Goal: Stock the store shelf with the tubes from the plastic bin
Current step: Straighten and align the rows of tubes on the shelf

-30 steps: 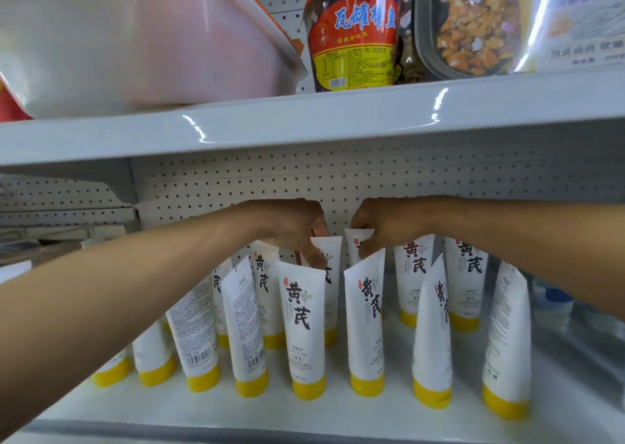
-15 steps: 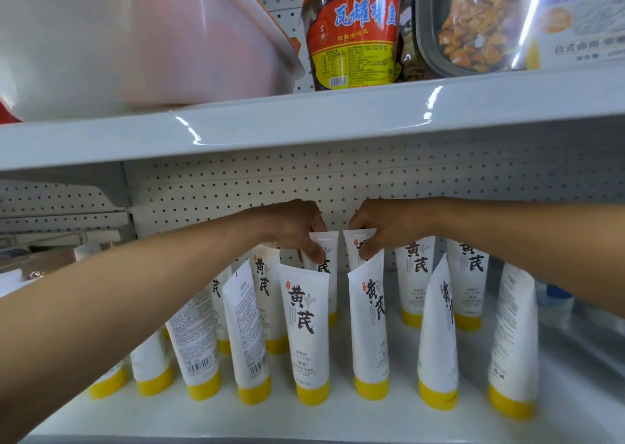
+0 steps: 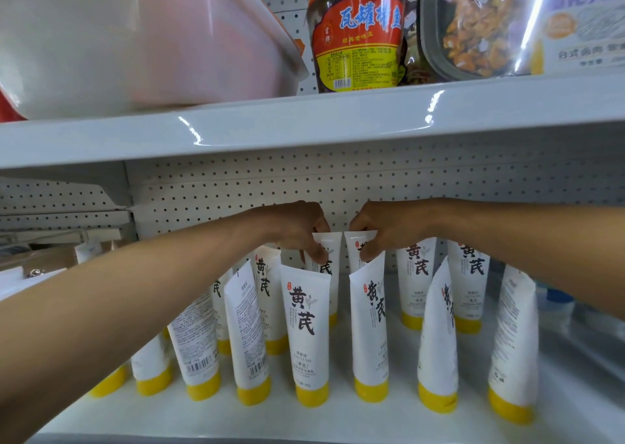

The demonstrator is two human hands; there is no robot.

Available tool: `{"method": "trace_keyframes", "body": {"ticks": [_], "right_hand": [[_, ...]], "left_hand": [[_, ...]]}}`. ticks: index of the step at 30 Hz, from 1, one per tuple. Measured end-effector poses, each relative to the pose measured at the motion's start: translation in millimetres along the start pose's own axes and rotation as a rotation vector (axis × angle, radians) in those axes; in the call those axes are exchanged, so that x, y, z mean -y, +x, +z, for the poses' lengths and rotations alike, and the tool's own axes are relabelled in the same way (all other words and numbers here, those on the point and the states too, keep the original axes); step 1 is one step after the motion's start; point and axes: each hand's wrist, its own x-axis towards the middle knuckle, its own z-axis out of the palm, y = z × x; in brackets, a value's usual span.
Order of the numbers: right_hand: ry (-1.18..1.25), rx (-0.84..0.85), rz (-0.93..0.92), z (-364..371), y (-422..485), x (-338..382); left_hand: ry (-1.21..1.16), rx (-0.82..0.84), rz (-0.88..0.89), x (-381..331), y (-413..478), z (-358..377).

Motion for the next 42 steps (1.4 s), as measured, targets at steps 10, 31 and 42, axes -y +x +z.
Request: {"method": "trace_keyframes", "body": {"ticks": [10,31,42], "right_hand": [[-0.012,-0.066,-0.026,-4.4,0.2,0.4],[-0.068,-0.075,-0.088,-21.6,-5.7,31.7],[-0.220,0.025,0.028,-16.5,28.2,63.4]], "left_hand": [[-0.106,-0.033,0.038,4.6,-14.4,-15.1],[-0.207,-0.025,-0.096,46.0,-84.3,-36.5],[0.009,0.170,0.033,49.7,-52.6,-31.2]]}}
